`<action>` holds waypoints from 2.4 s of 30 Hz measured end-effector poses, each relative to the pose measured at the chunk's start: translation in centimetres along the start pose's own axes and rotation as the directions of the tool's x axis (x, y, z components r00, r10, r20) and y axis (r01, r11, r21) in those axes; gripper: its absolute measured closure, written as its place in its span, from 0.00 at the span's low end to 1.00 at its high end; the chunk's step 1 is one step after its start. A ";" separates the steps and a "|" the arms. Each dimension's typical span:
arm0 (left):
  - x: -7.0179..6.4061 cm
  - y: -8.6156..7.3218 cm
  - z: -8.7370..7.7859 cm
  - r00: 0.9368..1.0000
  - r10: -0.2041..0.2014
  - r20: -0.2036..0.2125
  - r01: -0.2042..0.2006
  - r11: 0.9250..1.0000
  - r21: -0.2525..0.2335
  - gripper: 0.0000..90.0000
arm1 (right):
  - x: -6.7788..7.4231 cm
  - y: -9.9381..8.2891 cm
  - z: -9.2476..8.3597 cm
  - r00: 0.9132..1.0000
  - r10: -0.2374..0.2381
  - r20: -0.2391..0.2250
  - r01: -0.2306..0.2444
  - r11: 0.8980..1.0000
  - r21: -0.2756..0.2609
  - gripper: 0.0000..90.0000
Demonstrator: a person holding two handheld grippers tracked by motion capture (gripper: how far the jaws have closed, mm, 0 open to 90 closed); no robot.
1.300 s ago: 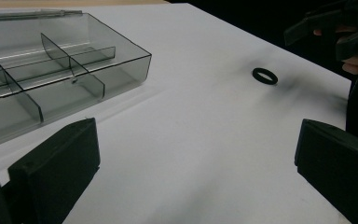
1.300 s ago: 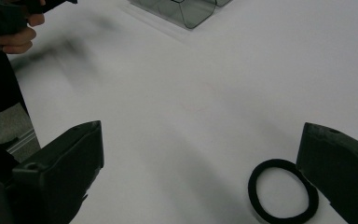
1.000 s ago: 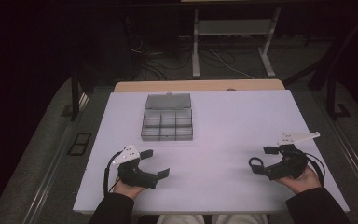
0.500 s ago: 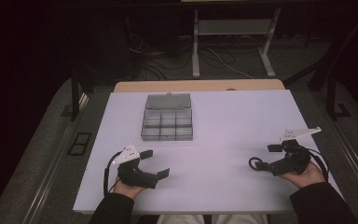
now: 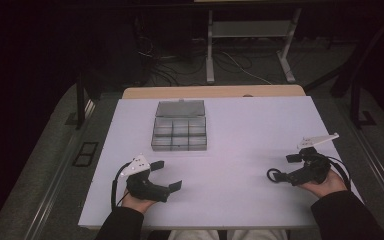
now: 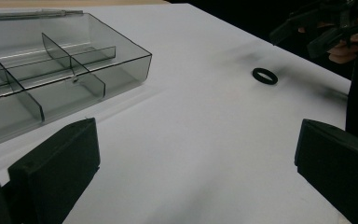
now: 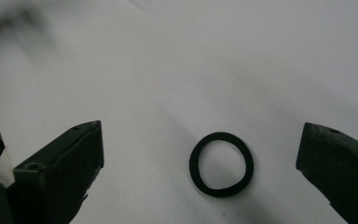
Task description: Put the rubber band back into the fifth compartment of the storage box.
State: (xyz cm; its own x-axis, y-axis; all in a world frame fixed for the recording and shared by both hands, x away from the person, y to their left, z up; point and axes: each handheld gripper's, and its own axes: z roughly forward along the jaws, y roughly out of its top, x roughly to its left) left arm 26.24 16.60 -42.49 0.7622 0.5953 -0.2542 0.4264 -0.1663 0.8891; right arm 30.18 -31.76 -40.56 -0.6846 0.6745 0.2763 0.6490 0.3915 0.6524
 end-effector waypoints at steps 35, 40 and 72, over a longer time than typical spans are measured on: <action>0.1 0.0 0.0 1.000 0.002 -0.003 -0.002 1.000 0.002 0.00 | -2.2 0.0 3.0 0.999 -0.041 -0.008 0.042 0.989 0.139 0.28; 0.1 0.0 0.1 1.000 0.003 -0.005 -0.003 1.000 -0.001 0.00 | -2.3 0.0 3.0 0.998 -0.062 0.002 0.061 0.988 0.142 0.46; 0.2 -0.1 0.1 1.000 0.001 -0.008 -0.001 1.000 -0.001 0.00 | -2.8 -0.1 3.0 0.995 -0.081 0.064 0.071 0.986 0.148 0.87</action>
State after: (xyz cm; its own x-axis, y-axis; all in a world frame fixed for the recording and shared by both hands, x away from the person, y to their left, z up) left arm 26.39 16.63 -42.64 0.7587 0.6013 -0.2508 0.4256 -0.1660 0.8895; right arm 32.98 -31.80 -43.54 -0.7125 0.6792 0.1763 0.6403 0.5266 0.5591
